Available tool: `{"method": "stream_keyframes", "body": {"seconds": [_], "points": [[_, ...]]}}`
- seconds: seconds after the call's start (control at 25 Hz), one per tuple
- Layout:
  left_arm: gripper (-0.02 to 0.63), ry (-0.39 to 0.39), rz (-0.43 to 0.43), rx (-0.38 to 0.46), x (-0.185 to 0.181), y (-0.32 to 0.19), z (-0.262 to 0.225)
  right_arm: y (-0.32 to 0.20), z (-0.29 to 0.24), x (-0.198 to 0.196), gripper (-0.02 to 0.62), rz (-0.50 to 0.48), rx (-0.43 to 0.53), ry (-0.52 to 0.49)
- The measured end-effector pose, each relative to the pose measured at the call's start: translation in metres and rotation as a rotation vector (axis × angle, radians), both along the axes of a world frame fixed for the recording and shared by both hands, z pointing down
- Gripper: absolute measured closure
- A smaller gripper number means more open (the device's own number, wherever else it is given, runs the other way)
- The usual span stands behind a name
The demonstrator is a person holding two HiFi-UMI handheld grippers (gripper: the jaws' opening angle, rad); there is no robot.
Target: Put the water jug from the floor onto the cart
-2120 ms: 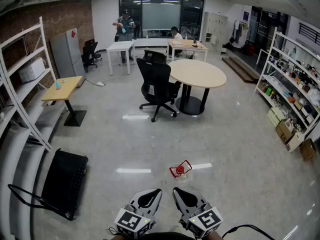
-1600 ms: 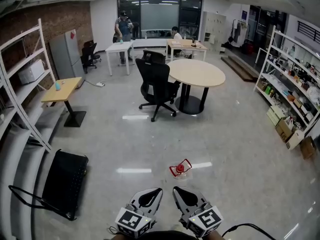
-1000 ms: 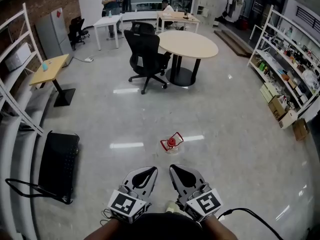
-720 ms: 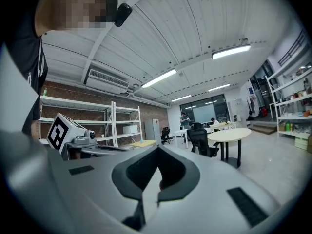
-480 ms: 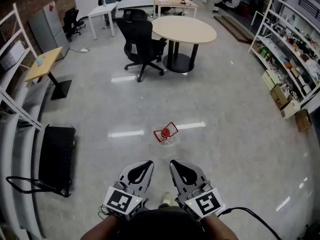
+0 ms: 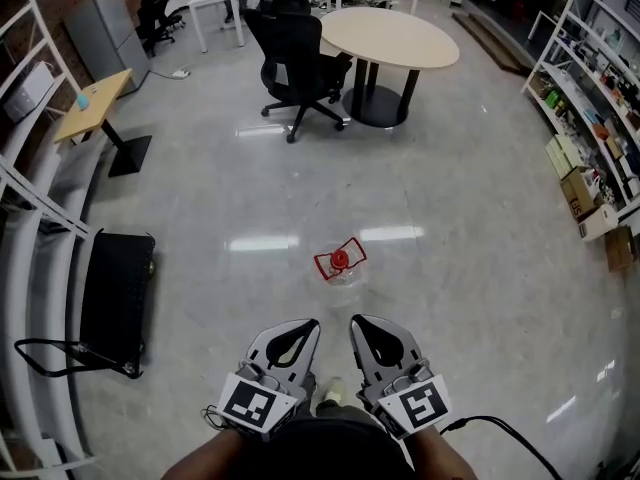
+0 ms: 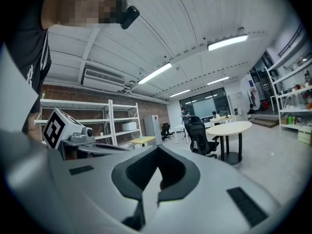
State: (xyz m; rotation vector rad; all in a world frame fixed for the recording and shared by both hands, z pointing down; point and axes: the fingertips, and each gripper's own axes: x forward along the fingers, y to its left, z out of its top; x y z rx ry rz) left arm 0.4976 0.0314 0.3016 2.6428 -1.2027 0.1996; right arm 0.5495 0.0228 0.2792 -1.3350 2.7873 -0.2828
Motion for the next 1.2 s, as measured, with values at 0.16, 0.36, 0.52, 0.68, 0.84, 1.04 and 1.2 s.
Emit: {"method": "stream_keyframes", "body": {"seconds": [0.16, 0.36, 0.52, 0.68, 0.84, 1.04, 1.2], "points": [[0.601, 0.005, 0.032, -0.007, -0.014, -0.044, 0.021, -0.045, 0.02, -0.019, 0.594, 0.016, -0.01, 0.012], [0.601, 0.012, 0.071, -0.013, -0.019, -0.095, 0.074, -0.102, 0.083, -0.024, 0.594, 0.033, -0.035, 0.017], [0.601, 0.026, 0.06, -0.029, -0.016, -0.13, 0.143, -0.147, 0.158, -0.02, 0.594, 0.038, -0.019, 0.004], [0.601, 0.036, 0.024, -0.054, -0.01, -0.164, 0.237, -0.19, 0.272, -0.018, 0.546, -0.002, -0.024, 0.051], [0.601, 0.033, 0.004, -0.081, -0.002, -0.186, 0.333, -0.229, 0.387, -0.011, 0.518, -0.016, -0.038, 0.099], [0.601, 0.021, 0.007, -0.117, 0.002, -0.207, 0.432, -0.276, 0.535, -0.005, 0.404, -0.017, -0.082, 0.216], [0.601, 0.025, 0.0, -0.123, 0.002, -0.223, 0.478, -0.307, 0.62, -0.005, 0.34, 0.001, -0.126, 0.279]]}}
